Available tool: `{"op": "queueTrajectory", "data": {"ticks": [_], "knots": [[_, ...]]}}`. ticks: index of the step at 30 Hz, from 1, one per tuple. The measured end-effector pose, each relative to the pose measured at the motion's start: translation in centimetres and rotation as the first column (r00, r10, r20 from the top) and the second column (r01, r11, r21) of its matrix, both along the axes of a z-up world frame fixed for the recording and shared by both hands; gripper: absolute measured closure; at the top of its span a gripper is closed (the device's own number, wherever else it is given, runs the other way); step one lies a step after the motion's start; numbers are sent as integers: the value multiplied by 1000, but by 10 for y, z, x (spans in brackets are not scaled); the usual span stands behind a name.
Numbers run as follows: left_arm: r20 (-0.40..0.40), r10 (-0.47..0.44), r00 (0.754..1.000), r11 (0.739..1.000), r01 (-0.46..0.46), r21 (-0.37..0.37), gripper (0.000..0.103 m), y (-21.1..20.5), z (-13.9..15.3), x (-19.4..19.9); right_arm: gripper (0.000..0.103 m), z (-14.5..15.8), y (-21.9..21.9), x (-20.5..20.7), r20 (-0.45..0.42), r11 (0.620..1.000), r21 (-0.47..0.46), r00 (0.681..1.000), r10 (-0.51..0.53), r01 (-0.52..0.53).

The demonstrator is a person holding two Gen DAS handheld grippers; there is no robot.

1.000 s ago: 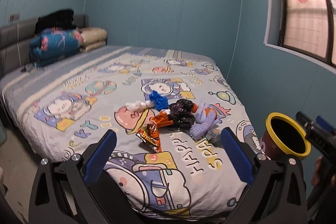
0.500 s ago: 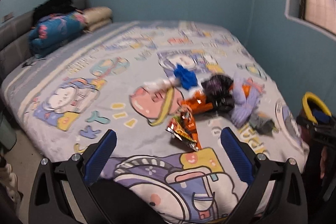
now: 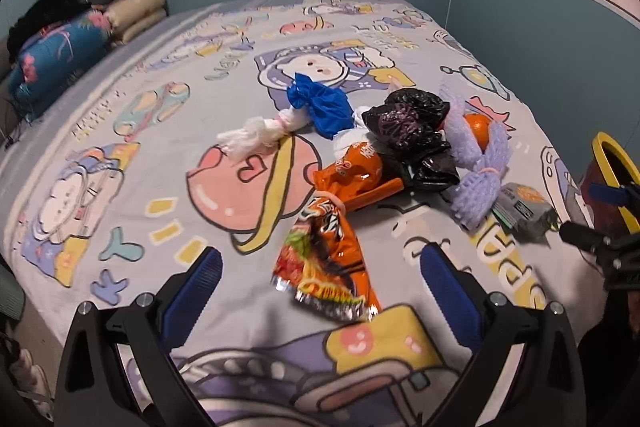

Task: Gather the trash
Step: 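Grasp the orange snack wrapper with the left tool while the right tool grasps the green noodle packet, then carry both held wrappers over the yellow-rimmed bin with both tools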

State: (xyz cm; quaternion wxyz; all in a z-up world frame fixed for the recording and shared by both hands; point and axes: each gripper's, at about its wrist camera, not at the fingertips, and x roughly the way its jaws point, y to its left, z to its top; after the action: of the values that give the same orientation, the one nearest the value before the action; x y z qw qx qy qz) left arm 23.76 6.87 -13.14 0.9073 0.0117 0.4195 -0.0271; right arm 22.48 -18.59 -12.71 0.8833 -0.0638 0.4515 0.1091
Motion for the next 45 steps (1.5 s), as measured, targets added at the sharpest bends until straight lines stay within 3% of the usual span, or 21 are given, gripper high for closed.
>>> {"op": "queueTrajectory", "data": {"ticks": [4,9,14,16,18,23,25,30,38,39,45], "knots": [[-40,35,999,998,-37,-53,7,4,-10,18,8,-5,7,12,-34,1000,19,999,-5,6],[-43,40,998,998,-42,-50,8,-1,-17,30,8,-15,16,19,-34,1000,17,999,-20,20],[-61,24,998,999,-26,-32,31,-8,-27,39,10,-29,14,26,-82,999,37,997,-12,15],[-72,25,997,999,-27,-30,41,-10,-32,41,28,-32,11,30,-108,998,54,994,-9,15],[-66,33,997,999,-35,-28,46,-10,-34,41,30,-35,7,34,-123,997,76,992,-16,26],[-52,50,997,998,-53,-45,66,-8,-33,42,47,-40,-5,42,-161,990,122,986,-44,64],[-51,59,997,997,-62,-50,74,-6,-33,41,59,-38,-7,42,-153,990,126,987,-48,68],[-44,73,996,995,-76,-59,81,-6,-34,38,76,-33,-12,40,-140,985,151,988,-67,88],[-33,88,996,991,-91,-97,85,-2,-31,32,88,-25,-13,35,-98,984,158,993,-71,86],[-32,92,995,990,-95,-107,86,0,-29,31,94,-23,-14,34,-90,984,157,993,-74,88],[-22,111,994,983,-113,-144,90,9,-21,20,97,-15,-22,28,-64,978,178,993,-98,108]]}}
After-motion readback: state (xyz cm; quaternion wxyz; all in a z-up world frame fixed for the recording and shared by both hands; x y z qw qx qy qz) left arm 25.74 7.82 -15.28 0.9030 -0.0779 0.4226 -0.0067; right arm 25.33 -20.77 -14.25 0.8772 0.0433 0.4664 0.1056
